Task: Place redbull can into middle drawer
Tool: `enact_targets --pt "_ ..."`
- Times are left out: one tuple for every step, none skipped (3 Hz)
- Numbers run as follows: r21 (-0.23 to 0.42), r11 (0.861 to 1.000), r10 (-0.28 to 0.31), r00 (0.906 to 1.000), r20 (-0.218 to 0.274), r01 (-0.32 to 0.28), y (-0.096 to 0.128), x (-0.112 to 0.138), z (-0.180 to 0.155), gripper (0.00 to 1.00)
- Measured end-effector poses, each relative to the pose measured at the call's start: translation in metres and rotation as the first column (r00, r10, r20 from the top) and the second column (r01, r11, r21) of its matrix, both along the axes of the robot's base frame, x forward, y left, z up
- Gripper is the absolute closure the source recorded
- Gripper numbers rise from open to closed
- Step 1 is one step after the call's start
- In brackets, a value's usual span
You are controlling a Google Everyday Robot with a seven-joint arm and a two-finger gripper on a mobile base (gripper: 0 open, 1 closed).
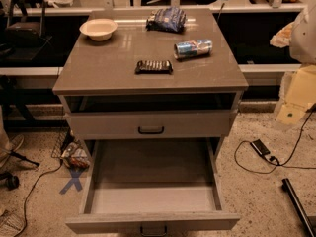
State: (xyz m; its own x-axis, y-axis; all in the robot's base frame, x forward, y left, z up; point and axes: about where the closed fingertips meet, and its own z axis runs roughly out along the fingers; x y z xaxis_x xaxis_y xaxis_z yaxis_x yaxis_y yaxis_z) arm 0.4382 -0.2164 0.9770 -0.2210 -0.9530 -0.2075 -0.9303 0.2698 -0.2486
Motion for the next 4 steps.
enact_targets --pt "0.0 1.0 0.0 1.0 0.0 0.0 0.0 0.0 0.0 0.0" --pt "0.007 0.999 0.031 0.9985 0.045 -0.032 0.003 0.036 0.004 0.0" --pt "-0.017 0.997 0.081 0.9901 0.114 -0.08 0.008 0.11 0.006 0.0" --pt "-0.043 0.994 0.107 0.9835 0.146 -0.102 0.019 0.183 -0.002 0.0"
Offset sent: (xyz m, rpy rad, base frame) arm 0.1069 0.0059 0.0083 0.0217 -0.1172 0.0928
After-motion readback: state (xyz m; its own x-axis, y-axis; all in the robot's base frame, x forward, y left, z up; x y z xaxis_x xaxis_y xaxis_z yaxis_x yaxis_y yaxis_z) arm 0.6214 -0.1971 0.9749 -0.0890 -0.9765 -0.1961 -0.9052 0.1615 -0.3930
